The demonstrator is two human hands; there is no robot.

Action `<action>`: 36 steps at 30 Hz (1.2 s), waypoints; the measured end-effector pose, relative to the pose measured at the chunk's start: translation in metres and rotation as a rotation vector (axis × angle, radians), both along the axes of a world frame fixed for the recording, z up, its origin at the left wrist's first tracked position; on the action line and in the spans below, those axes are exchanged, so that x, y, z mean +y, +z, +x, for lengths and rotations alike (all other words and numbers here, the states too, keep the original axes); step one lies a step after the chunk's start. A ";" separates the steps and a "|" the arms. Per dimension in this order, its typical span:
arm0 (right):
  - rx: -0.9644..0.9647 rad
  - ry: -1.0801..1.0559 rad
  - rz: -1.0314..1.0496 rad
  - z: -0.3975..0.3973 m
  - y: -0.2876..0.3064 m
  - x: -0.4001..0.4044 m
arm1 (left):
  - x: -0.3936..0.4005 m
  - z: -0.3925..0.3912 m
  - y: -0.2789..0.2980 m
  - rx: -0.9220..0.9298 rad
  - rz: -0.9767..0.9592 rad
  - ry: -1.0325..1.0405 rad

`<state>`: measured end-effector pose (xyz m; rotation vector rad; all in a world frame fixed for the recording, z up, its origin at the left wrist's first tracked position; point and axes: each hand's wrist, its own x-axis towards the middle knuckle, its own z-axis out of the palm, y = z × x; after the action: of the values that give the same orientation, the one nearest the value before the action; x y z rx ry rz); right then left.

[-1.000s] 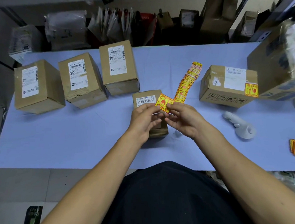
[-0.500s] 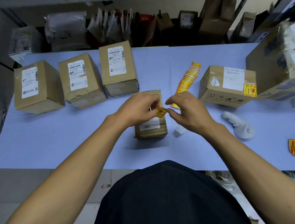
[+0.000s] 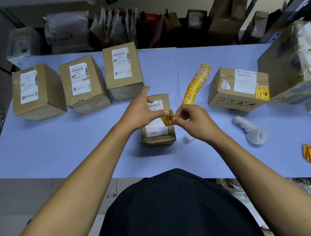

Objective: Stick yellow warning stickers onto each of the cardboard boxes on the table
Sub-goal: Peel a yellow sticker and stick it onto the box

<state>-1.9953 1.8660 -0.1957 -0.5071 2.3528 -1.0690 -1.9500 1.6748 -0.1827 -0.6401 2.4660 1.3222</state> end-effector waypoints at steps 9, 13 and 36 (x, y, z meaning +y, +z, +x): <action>-0.723 -0.380 -0.296 0.009 -0.015 0.009 | 0.028 0.025 -0.029 -0.086 0.599 0.347; -0.701 -0.400 -0.199 0.015 -0.027 0.009 | 0.032 0.031 -0.037 -0.103 0.241 0.183; -0.649 -0.430 -0.155 0.030 -0.066 0.002 | 0.036 0.040 -0.055 -0.043 -0.250 -0.103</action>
<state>-1.9652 1.8684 -0.2614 0.2879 1.8328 -1.3589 -1.9101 1.7109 -0.2375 -0.5804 2.6128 0.9619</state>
